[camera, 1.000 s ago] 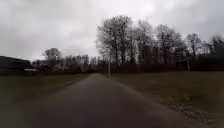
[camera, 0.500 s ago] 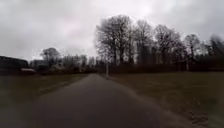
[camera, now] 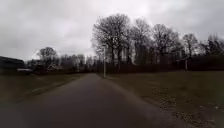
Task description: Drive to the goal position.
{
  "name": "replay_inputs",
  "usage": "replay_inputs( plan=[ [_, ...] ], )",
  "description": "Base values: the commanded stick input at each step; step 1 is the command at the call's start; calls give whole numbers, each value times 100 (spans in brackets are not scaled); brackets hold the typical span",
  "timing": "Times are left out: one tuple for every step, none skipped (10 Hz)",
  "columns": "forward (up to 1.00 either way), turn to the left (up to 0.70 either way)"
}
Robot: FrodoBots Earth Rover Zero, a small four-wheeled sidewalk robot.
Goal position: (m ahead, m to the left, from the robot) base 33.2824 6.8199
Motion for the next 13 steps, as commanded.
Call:
replay_inputs(
  plan=[
    [100, 2],
    [100, 27],
    [100, 40],
    [100, 40],
    [100, 40],
    [100, 40],
    [100, 40],
    [100, 40],
    [100, 31],
    [100, 0],
    [100, 0],
    [100, 0],
    [100, 0]
  ],
)
